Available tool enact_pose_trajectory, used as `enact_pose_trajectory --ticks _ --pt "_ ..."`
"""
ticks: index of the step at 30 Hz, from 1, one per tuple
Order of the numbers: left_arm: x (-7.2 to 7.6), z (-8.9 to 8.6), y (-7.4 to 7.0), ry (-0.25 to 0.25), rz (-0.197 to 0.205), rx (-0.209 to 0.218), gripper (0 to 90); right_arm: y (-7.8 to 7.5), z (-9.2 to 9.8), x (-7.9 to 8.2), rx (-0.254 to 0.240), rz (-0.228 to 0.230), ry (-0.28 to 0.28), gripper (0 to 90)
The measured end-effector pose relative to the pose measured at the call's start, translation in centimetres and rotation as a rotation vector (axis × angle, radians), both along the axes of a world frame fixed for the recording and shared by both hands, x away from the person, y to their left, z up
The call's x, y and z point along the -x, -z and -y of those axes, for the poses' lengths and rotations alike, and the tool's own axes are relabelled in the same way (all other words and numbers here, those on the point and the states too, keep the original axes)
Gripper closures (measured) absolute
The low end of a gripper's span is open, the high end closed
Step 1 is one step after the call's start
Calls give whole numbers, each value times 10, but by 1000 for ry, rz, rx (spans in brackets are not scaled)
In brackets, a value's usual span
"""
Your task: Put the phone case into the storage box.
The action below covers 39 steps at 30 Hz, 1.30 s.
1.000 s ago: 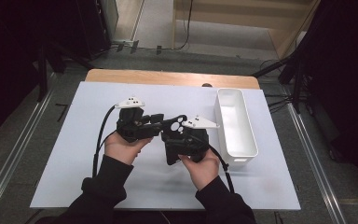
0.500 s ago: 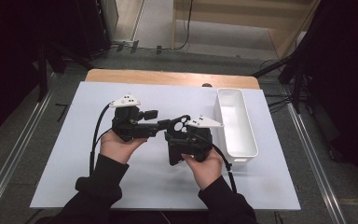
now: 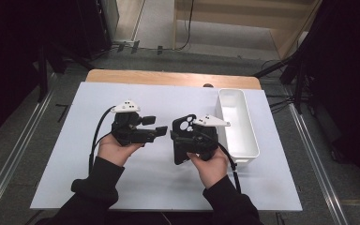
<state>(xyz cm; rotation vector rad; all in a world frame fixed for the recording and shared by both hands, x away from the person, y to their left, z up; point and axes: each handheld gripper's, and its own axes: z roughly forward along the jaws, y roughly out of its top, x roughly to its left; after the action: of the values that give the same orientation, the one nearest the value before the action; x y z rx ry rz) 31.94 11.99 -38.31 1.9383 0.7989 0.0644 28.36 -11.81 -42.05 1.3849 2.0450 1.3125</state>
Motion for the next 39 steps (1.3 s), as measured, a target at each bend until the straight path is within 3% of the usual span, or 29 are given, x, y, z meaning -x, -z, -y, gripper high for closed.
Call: enact_pose_trajectory --ticks 3,8,15,18,23,27,31,39 --pt "-1 -2 5 14 -28 0 304 0 1 0 2 -1 -2 116" --pt "1 -4 13 24 -19 -43 304 0 2 -1 6 0 -7 117" --pt "3 -7 22 77 -37 -33 304 -2 5 0 -7 -2 -12 117" --pt "4 -7 23 75 -18 -66 303 -5 8 1 -15 4 -15 116" --pt "7 -8 29 112 -19 -61 303 -7 12 1 -35 10 -25 116" --pt "10 -10 34 127 -17 -94 303 -9 15 1 -45 6 -47 116" --pt "11 -15 39 138 -35 -93 302 -11 18 -1 -60 -4 -87 116" --pt "21 -29 51 173 -25 -117 303 -15 20 -2 -42 1 -135 116"
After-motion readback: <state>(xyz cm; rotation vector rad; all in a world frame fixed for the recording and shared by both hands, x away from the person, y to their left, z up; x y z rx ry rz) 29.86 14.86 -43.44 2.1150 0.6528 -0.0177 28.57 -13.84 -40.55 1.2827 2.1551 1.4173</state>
